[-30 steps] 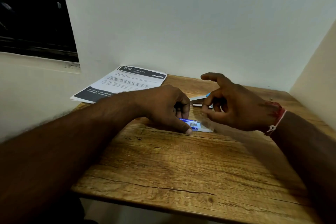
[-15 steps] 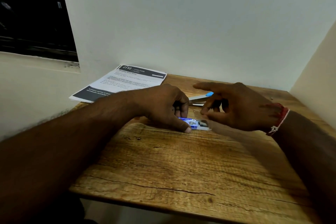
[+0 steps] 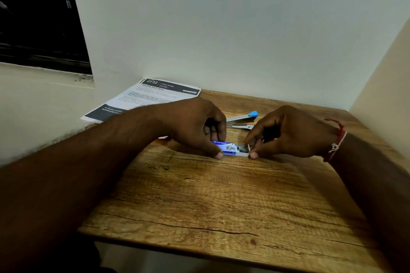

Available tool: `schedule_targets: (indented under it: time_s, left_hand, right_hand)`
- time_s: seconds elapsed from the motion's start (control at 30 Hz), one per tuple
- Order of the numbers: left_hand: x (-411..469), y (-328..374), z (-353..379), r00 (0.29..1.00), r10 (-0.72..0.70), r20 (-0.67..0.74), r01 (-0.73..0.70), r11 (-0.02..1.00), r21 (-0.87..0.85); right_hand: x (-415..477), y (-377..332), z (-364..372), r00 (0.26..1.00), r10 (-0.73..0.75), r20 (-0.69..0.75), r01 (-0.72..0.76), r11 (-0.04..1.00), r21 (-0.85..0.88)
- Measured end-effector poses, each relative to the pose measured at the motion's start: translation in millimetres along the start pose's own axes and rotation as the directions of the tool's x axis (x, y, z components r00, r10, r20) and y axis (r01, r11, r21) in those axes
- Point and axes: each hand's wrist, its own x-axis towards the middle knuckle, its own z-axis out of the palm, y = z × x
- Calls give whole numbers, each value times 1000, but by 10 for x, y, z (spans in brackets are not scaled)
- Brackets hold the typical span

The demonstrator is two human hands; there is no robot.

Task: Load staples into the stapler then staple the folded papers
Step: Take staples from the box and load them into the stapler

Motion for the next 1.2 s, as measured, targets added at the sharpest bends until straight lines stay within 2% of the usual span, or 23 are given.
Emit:
schedule_targets:
  time_s: [0.17, 0.23, 0.73, 1.2]
  left_hand:
    - [-5, 7, 10, 1000, -8, -28, 8, 1000, 6]
    - [-5, 14, 13, 999, -11, -37, 11, 1000, 9]
    - [-18, -28, 24, 998, 1, -64, 2, 998, 59]
    - [43, -103, 142, 993, 32, -115, -25, 998, 56]
  right_hand:
    - [25, 35, 64, 998, -20, -63, 24, 998, 51]
    - [38, 56, 77, 996, -40, -76, 41, 999, 7]
    - [87, 138, 101, 988, -148, -34, 146, 987, -60]
    - [112, 131, 174, 986, -160, -47, 154, 982, -109]
